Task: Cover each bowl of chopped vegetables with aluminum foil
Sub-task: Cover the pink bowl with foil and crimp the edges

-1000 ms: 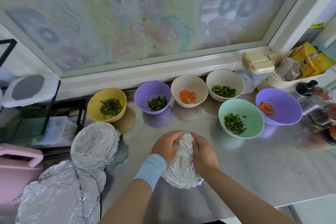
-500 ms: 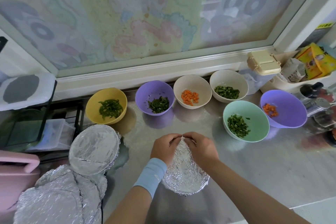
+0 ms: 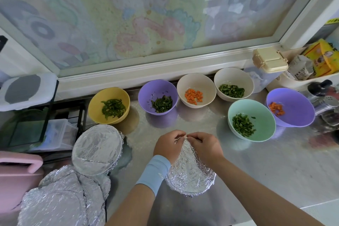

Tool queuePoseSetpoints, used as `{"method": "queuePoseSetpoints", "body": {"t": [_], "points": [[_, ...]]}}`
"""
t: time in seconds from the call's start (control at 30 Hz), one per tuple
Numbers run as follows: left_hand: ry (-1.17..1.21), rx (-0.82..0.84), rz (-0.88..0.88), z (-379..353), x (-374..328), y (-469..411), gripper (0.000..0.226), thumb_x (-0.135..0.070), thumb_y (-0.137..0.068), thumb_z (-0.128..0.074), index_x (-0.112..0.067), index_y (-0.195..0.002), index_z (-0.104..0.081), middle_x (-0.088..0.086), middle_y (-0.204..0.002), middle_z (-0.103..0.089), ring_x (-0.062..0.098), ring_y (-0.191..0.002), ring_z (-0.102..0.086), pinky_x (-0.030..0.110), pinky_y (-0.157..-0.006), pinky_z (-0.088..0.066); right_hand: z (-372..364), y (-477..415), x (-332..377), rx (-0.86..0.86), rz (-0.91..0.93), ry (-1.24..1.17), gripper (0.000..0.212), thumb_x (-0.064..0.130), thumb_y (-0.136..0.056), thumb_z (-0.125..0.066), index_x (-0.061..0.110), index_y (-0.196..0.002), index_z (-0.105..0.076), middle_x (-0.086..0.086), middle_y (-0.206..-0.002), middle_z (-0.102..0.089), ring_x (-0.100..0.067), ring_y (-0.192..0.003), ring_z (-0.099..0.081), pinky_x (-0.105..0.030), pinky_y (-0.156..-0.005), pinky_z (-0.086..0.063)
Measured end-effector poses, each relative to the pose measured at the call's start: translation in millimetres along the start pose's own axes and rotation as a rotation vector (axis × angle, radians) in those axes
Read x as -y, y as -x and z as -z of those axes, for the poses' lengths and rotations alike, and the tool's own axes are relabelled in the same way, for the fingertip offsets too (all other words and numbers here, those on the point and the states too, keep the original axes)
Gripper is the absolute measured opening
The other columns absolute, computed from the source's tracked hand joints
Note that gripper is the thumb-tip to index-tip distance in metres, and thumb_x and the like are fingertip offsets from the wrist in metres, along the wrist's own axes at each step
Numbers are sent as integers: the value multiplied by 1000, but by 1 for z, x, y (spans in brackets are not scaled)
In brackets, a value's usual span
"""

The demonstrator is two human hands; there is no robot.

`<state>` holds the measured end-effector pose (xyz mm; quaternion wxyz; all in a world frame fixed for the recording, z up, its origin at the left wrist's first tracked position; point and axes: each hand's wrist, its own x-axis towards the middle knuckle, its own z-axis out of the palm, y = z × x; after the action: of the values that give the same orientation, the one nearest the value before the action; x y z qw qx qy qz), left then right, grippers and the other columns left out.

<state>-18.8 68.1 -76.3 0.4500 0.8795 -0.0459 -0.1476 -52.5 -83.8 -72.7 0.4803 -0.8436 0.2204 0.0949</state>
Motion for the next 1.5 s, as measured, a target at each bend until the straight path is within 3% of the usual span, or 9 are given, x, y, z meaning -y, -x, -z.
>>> {"method": "queuePoseSetpoints", "body": {"t": [0.13, 0.3, 0.5, 0.63, 0.8, 1.07, 1.2, 1.37, 1.5], "points": [[107, 55, 5, -2, 1, -1, 14, -22, -89, -69, -23, -100, -78, -13, -93, -75, -4, -86, -66, 13, -81, -50, 1, 3, -4, 1, 8, -15, 12, 33, -88, -69, 31, -100, -64, 18, -91, -69, 6, -83, -61, -10, -66, -41], [168, -40, 137, -4, 3, 3, 12, -22, -89, -68, -27, -93, -78, -18, -86, -73, -9, -82, -63, 8, -76, -47, 7, 10, -9, -79, -33, -30, 9, 37, -86, -70, 35, -95, -73, 19, -83, -69, 6, -78, -61, -11, -66, -43], [138, -116, 171, -14, 0, 15, 13, -23, -92, -60, -30, -90, -70, -19, -85, -70, -3, -85, -62, 23, -79, -51, 10, 4, -4, -47, -26, -43, 8, 39, -81, -76, 38, -89, -77, 23, -75, -71, 5, -71, -63, -13, -65, -49], [-6, -18, 97, -6, -5, 7, 22, -18, -93, -55, -33, -101, -69, -19, -99, -69, 2, -94, -61, 24, -87, -49, 10, 3, -4, -32, -15, -46, 8, 38, -82, -76, 37, -89, -78, 20, -72, -71, -2, -65, -64, -21, -65, -51], [37, 80, 20, -6, -8, -2, 27, -14, -91, -57, -29, -102, -77, -17, -102, -73, -3, -95, -64, 15, -90, -48, 14, 4, -4, -20, 23, -37, 19, 35, -83, -76, 35, -102, -72, 21, -92, -71, 9, -83, -63, -8, -72, -45], [71, -8, 76, -15, 2, 4, 13, -29, -91, -64, -29, -93, -77, -20, -87, -72, -6, -85, -63, 11, -76, -47, 14, 9, -8, -32, 36, -23, 8, 39, -83, -75, 34, -88, -79, 16, -67, -70, -1, -60, -60, -14, -56, -45], [69, -57, 95, -17, 3, 9, 13, -29, -91, -63, -29, -93, -76, -21, -88, -72, -6, -85, -63, 14, -77, -49, 14, 5, -8, 10, 59, 34, 8, 42, -83, -74, 36, -88, -78, 16, -71, -72, -4, -64, -63, -25, -64, -52], [41, -52, 101, -16, -1, 12, 14, -24, -92, -60, -27, -93, -73, -18, -86, -70, -2, -84, -62, 16, -77, -47, 16, 8, -15, 34, 66, 77, 23, 42, -88, -69, 34, -109, -72, 20, -95, -72, 4, -84, -64, -15, -78, -48], [-23, 45, 65, -12, -8, 5, 23, -15, -93, -53, -27, -99, -72, -17, -95, -71, 1, -87, -62, 17, -82, -47, 18, 14, -19, 6, 22, 10, 12, 34, -89, -68, 34, -99, -75, 15, -66, -67, 1, -56, -57, -15, -56, -44]]}}
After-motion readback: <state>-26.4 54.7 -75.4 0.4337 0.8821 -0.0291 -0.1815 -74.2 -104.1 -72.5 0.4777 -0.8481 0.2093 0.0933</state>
